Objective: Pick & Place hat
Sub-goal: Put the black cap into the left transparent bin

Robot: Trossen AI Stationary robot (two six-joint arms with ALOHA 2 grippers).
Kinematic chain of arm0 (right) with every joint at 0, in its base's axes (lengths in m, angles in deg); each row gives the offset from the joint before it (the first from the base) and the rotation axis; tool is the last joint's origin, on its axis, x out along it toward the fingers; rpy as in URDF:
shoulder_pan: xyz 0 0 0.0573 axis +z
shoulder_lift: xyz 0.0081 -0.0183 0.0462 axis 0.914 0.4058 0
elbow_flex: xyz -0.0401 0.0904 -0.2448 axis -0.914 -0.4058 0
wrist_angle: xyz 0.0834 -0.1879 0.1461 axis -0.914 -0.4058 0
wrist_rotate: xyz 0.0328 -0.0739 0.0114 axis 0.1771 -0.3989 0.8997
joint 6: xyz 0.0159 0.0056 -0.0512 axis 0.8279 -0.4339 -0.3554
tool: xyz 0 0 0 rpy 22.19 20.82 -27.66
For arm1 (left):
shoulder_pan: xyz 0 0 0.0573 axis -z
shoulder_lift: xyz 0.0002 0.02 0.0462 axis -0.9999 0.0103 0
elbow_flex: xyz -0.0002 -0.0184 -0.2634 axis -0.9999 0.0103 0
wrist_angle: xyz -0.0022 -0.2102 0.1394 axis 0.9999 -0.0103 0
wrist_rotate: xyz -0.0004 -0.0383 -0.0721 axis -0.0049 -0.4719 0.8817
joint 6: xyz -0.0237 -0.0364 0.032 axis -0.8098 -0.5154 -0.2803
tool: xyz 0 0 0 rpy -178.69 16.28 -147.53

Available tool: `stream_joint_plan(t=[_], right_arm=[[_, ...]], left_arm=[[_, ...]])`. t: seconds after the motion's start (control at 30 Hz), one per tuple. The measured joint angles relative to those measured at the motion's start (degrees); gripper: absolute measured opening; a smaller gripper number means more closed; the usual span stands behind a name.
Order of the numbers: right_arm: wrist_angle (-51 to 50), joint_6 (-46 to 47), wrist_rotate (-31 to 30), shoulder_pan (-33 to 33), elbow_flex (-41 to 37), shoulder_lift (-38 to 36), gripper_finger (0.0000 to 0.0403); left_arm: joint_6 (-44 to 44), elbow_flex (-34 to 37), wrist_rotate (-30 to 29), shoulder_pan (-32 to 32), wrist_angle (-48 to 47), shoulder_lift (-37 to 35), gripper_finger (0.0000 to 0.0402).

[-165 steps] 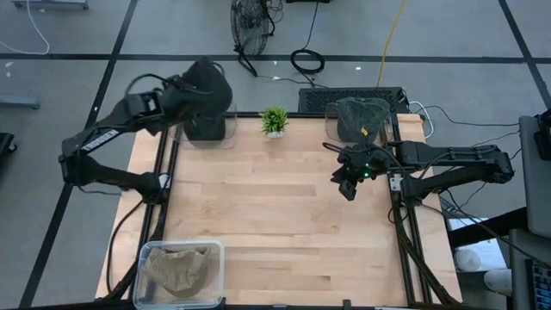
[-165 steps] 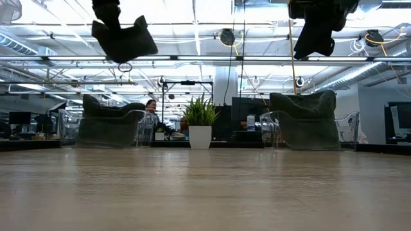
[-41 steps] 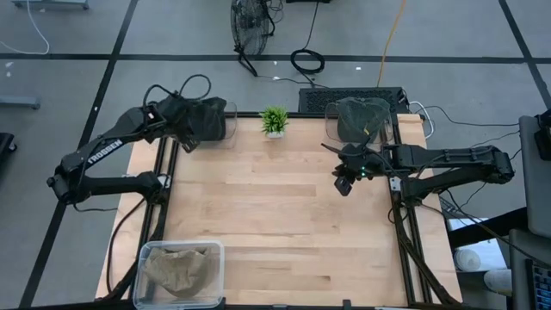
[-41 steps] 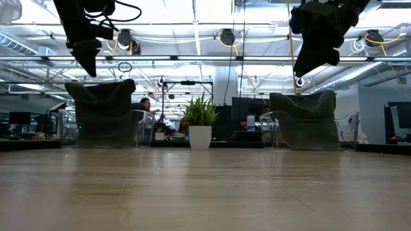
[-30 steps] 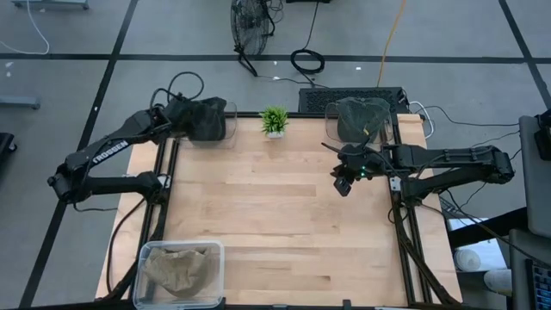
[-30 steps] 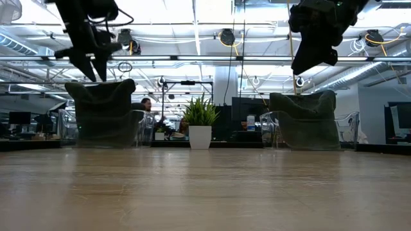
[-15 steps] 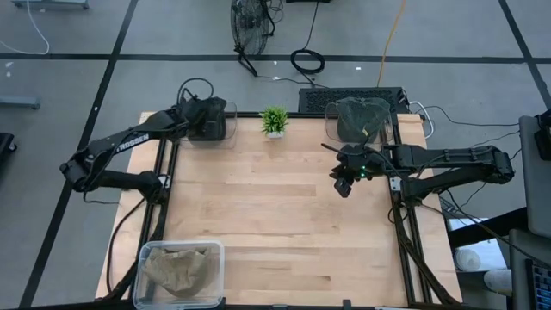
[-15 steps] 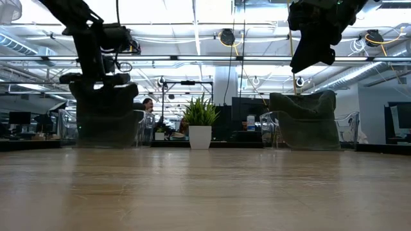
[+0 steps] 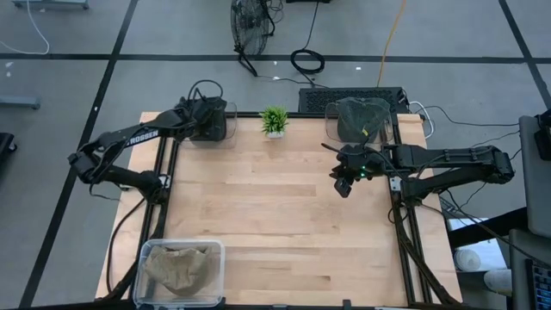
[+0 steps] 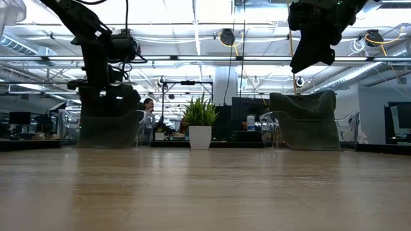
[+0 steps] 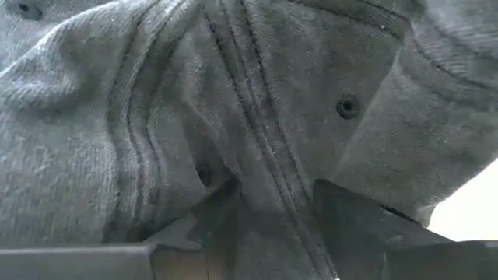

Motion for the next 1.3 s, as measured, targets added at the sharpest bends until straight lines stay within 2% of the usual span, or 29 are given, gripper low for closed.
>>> stream_joint_plan(t=[0.2, 0.33, 0.6, 0.8, 0.93, 1.07, 1.3], right_arm=[[0.0, 0.35, 0.0, 0.0, 0.0, 0.0, 0.0089], [0.0, 2.27, 0.0, 0.0, 0.0, 0.0, 0.0089], [-0.02, 4.33, 0.0, 0.0, 0.0, 0.02, 0.0089], [-0.02, 4.37, 0.0, 0.0, 0.0, 0.02, 0.0089], [-0.02, 4.35, 0.0, 0.0, 0.0, 0.02, 0.0089], [-0.02, 3.38, -0.02, 0.0, 0.0, 0.01, 0.0089], [-0.04, 2.62, -0.02, 0.0, 0.0, 0.0, 0.0089]], left_arm=[[0.37, -1.34, 2.7, 0.05, -1.79, -1.19, 0.0174], [-0.79, -3.23, 2.48, 1.0, -1.96, -4.2, 0.0174], [-1.06, -6.67, -1.76, 1.05, -4.04, -9.78, 0.0174], [-0.84, -9.9, -2.74, 1.05, -8.33, -13.26, 0.0175], [-2.48, -10.56, -4.53, 1.05, -7.69, -15.21, 0.0175], [-3.06, -10.58, -5.3, 1.05, -6.31, -13.56, 0.0175], [2.99, -10.58, -5.32, 0.15, -5.35, -4.34, 0.0175]])
